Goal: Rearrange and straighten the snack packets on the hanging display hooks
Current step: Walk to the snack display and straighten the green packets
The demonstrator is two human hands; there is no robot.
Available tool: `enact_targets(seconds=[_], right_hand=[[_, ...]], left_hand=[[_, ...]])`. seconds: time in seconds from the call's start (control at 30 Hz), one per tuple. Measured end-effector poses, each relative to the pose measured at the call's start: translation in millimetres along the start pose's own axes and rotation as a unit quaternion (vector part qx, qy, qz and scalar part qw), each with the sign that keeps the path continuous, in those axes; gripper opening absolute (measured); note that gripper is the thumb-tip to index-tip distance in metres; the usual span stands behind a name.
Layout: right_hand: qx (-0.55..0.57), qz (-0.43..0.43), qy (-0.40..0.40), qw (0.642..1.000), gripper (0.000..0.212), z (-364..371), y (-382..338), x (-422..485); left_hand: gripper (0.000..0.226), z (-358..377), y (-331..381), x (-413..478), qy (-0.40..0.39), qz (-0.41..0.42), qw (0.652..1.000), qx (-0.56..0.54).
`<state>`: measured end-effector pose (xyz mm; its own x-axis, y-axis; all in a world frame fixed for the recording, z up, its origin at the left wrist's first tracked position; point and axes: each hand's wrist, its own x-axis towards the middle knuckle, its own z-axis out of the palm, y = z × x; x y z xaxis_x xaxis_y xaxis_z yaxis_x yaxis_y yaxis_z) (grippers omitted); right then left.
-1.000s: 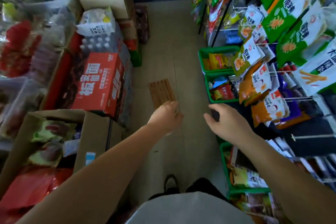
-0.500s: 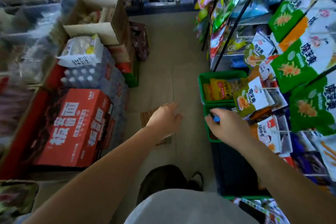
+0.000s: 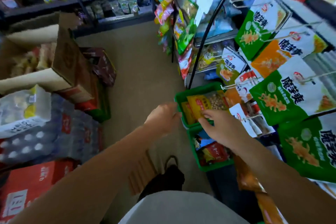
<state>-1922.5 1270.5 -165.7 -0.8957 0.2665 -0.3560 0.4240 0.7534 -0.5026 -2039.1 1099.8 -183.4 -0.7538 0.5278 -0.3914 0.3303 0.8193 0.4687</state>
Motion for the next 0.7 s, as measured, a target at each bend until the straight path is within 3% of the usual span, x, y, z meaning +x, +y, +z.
enact_targets(seconds=[0.27, 0.43, 0.53, 0.7], right_hand=[[0.086, 0.092, 0.072, 0.989, 0.052, -54, 35, 29], [0.101, 0.149, 0.121, 0.976, 0.041, -79, 47, 27], [0.112, 0.177, 0.159, 0.965, 0.05, -89, 48, 31], [0.152, 0.27, 0.251, 0.917, 0.023, -91, 58, 40]], left_hand=[[0.041, -11, 66, 84, -0.041, 0.157, 0.987, 0.003], [0.033, -14, 115, 117, -0.06, 0.257, 0.964, -0.014], [0.03, -18, 148, 143, -0.09, 0.319, 0.943, 0.012], [0.032, -18, 185, 188, -0.149, 0.421, 0.894, 0.048]])
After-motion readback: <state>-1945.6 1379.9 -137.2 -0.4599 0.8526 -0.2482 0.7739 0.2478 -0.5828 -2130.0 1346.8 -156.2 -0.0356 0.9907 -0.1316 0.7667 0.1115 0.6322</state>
